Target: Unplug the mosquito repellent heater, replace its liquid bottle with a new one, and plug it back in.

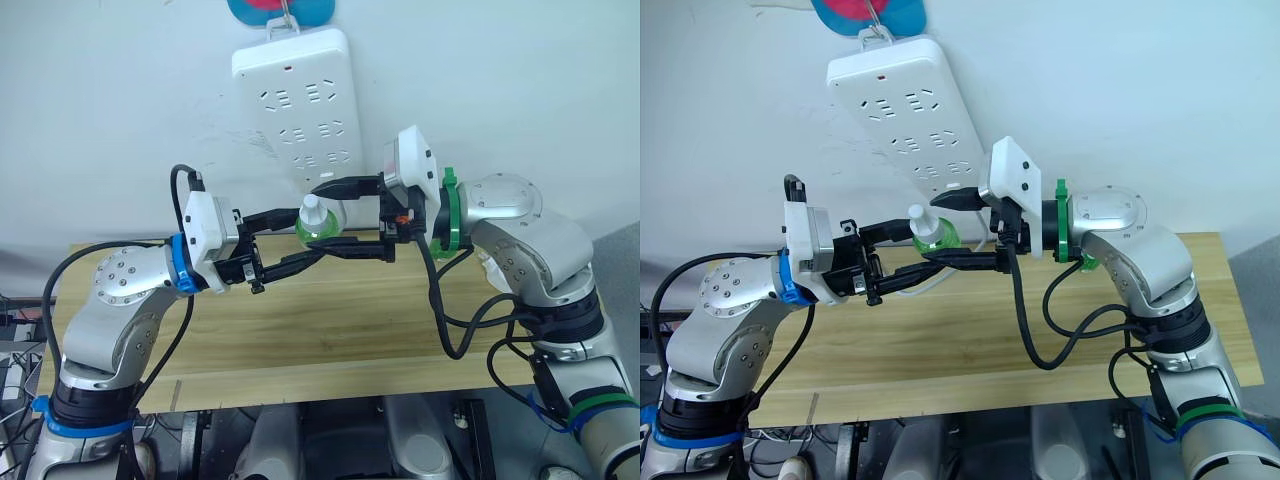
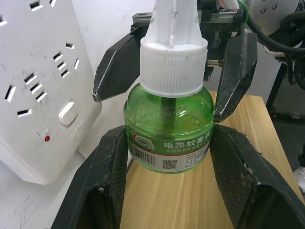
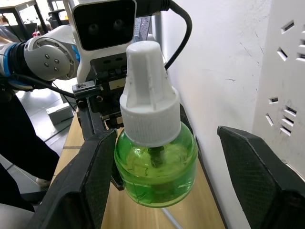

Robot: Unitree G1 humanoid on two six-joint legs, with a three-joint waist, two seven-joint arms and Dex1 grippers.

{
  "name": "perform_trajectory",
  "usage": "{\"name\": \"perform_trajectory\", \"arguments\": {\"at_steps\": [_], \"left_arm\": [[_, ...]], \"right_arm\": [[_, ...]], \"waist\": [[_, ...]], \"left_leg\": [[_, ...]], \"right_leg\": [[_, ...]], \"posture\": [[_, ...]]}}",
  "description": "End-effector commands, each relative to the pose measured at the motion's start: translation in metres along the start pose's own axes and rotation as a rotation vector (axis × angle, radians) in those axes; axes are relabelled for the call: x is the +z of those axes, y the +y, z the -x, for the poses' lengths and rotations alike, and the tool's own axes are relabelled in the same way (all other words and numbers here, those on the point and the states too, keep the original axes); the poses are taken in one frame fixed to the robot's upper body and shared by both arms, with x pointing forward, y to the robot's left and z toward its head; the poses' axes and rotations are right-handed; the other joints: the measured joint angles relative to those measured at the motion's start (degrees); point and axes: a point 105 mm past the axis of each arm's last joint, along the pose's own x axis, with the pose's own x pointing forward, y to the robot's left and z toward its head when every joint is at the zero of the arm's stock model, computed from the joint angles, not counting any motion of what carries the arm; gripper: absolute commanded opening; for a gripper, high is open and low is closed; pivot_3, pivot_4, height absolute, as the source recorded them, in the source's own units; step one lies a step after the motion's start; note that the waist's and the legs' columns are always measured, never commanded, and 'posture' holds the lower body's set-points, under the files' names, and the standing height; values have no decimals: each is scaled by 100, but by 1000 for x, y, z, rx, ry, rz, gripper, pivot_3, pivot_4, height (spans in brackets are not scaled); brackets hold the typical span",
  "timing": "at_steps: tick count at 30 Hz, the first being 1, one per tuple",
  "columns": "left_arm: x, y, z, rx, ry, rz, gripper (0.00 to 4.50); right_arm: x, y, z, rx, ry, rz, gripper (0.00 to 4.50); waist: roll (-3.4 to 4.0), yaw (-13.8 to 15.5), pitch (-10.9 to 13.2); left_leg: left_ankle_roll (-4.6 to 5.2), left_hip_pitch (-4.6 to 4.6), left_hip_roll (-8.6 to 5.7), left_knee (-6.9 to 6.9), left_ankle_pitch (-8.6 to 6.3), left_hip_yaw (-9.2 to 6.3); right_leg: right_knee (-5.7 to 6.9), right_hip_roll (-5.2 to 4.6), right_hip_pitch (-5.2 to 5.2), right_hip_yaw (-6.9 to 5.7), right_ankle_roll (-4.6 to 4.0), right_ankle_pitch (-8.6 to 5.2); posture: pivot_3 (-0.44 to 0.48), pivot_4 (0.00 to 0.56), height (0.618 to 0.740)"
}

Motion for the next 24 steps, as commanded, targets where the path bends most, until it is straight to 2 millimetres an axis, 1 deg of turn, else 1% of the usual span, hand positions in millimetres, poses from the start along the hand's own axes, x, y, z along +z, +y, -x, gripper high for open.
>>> {"name": "perform_trajectory", "arguments": {"at_steps": [1, 8, 17, 24], "left_arm": [[7, 0, 3, 22, -26, -19, 2233], [4, -1, -1, 33, -35, -19, 2233], [5, -6, -6, 4, -47, -15, 2233], [8, -10, -3, -6, -47, -8, 2233]], "right_arm": [[15, 7, 3, 7, -55, 17, 3534], [21, 11, 1, -15, -71, -5, 3534], [25, 7, -11, -34, -83, 9, 3534], [21, 2, -12, -56, -72, 17, 3534]], "waist": [[0, 0, 0], [0, -2, 0], [0, -13, 0], [0, -6, 0]], "left_leg": [[0, 0, 0, 0, 0, 0], [0, 0, 0, 0, 0, 0], [0, 0, 0, 0, 0, 1], [0, 0, 0, 0, 0, 1]], "right_leg": [[0, 0, 0, 0, 0, 0], [1, 0, 0, 1, 0, 0], [2, 0, 0, 1, 0, 0], [1, 0, 0, 1, 0, 0]], "posture": [[-178, 380, 740], [-182, 383, 740], [-189, 386, 740], [-178, 389, 740]]}}
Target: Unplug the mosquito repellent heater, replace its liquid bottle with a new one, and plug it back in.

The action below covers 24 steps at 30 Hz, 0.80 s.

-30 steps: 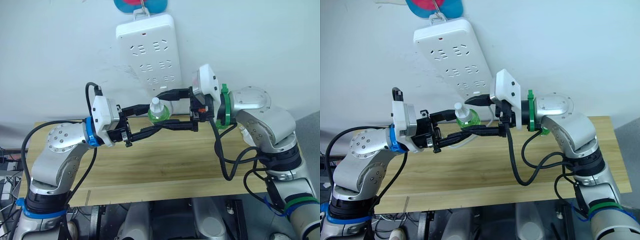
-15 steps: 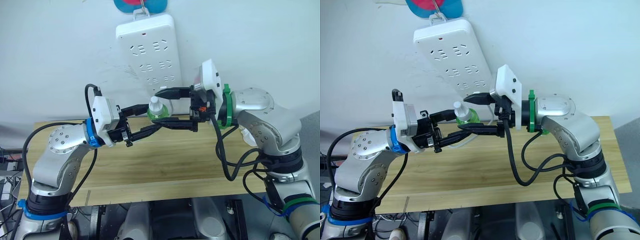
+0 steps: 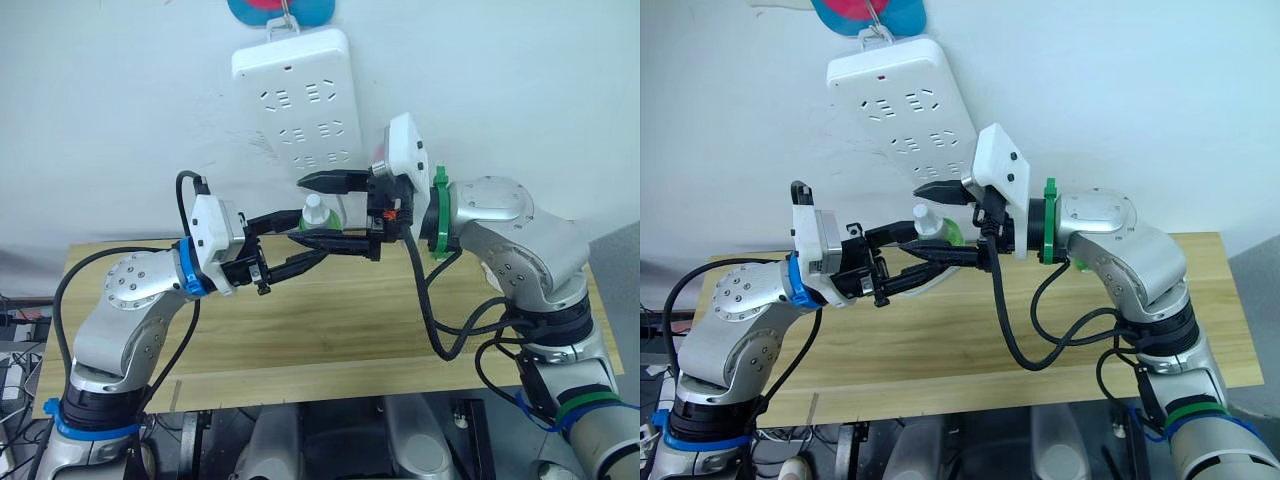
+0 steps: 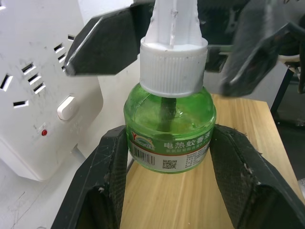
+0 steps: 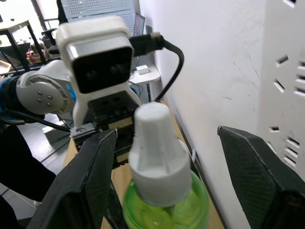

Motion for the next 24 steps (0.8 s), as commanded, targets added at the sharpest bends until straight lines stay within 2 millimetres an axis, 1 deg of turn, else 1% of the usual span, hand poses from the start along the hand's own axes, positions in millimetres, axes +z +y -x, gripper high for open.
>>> {"name": "perform_trajectory", "arguments": {"at_steps": [1, 13, 24], "left_arm": [[11, -7, 1, -25, -31, -33, 2233], [13, -7, 6, -27, -35, -30, 2233], [12, -5, 9, -30, -23, -30, 2233]], "right_arm": [[9, 2, 0, 3, -26, 48, 3534], [7, -5, 9, -32, -2, 55, 3534], [7, -5, 19, -50, 11, 51, 3534]], "waist": [[0, 0, 0], [0, -2, 0], [0, -5, 0]], "left_leg": [[0, 0, 0, 0, 0, 0], [0, 0, 0, 0, 0, 0], [0, 0, 0, 0, 0, 0]], "right_leg": [[0, 0, 0, 0, 0, 0], [0, 0, 0, 0, 0, 0], [0, 0, 0, 0, 0, 0]], "posture": [[-178, 389, 740], [-191, 382, 740], [-202, 373, 740]]}}
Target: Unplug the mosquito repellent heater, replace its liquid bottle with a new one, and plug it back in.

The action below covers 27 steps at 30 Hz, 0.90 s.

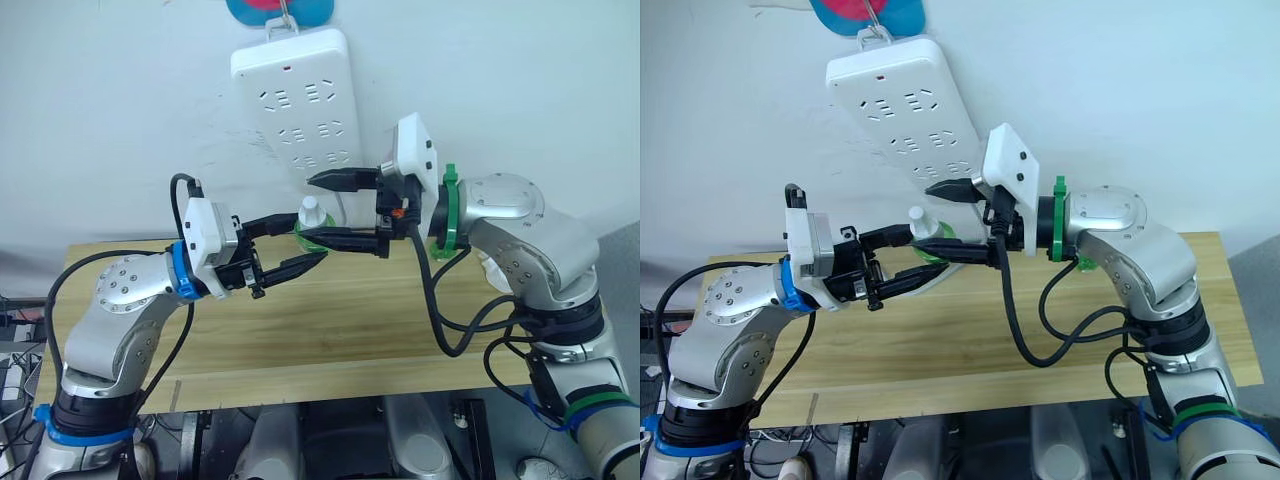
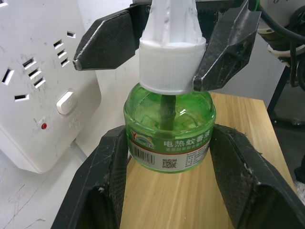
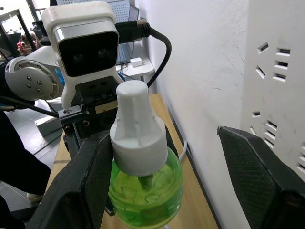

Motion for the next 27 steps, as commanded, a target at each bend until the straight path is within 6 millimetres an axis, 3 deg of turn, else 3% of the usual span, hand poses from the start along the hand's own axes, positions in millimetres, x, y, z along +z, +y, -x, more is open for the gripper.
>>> {"name": "perform_trajectory", "arguments": {"at_steps": [1, 10, 27], "left_arm": [[11, -4, 3, -24, -35, -32, 2233], [12, 2, 0, -10, -37, -36, 2233], [11, -6, -9, -34, -66, -25, 2233]], "right_arm": [[9, 0, 10, -29, -24, 33, 3534], [14, 18, 12, 64, -43, 3, 3534], [17, 6, -13, 47, -88, 32, 3534]], "waist": [[0, 0, 0], [-1, -3, -1], [-1, -4, -1]], "left_leg": [[0, 0, 0, 0, 0, 0], [0, 0, 0, 0, 0, 0], [0, 0, 0, 0, 0, 1]], "right_leg": [[0, 0, 0, 0, 0, 0], [1, 0, 0, -1, 0, 0], [2, 1, -1, -1, 0, 0]], "posture": [[-204, 371, 740], [-204, 370, 740], [-184, 376, 740]]}}
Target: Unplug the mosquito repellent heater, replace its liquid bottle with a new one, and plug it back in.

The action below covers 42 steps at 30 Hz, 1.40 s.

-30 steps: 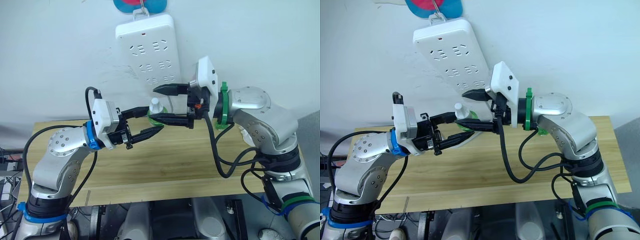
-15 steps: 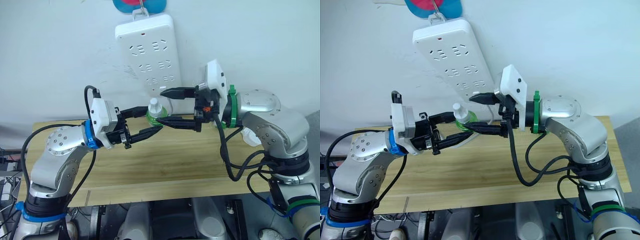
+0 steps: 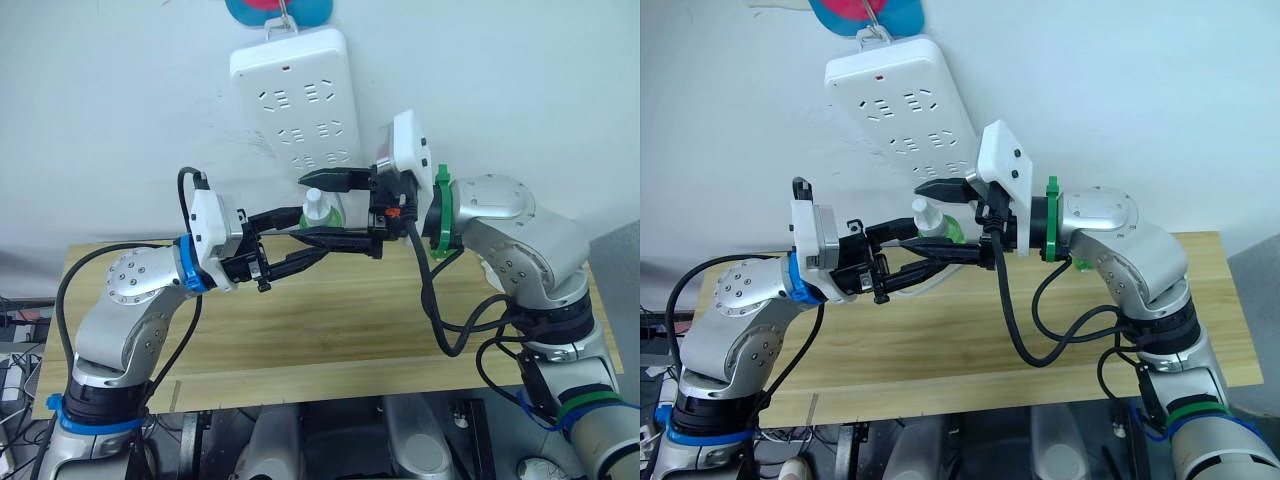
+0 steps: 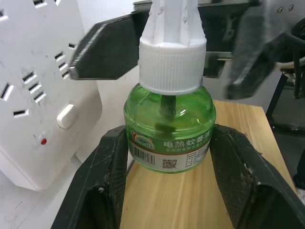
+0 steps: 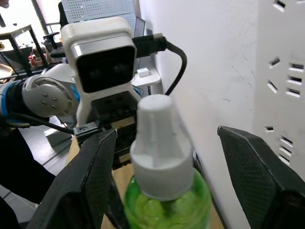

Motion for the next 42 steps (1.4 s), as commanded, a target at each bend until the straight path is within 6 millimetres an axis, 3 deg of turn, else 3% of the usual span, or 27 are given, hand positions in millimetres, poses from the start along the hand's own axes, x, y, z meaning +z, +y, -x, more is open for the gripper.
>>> {"name": "perform_trajectory", "arguments": {"at_steps": [1, 21, 41, 42], "left_arm": [[11, -9, -1, -25, -34, -35, 2233], [9, -7, 12, -9, -5, -30, 2233], [-5, -6, 9, -20, 12, -52, 2233], [-5, -6, 10, -18, 12, -52, 2233]], "right_arm": [[10, 1, -3, 8, -24, 59, 3534], [6, 4, 14, -8, 16, 45, 3534], [19, 11, 14, 63, -6, 16, 3534], [19, 11, 15, 62, -4, 17, 3353]], "waist": [[0, 1, 0], [0, 3, 0], [0, 1, 0], [0, 1, 0]], "left_leg": [[0, 0, 0, 0, 0, 0], [0, 0, 0, 0, 0, 1], [0, 0, 0, 1, 0, 1], [0, 0, 0, 1, 0, 1]], "right_leg": [[0, 0, 0, 0, 0, 0], [0, 0, 0, 2, 0, 0], [0, 0, 0, 1, 0, 0], [0, 0, 0, 1, 0, 0]], "posture": [[-184, 376, 740], [-196, 376, 740], [-200, 370, 740], [-199, 370, 740]]}}
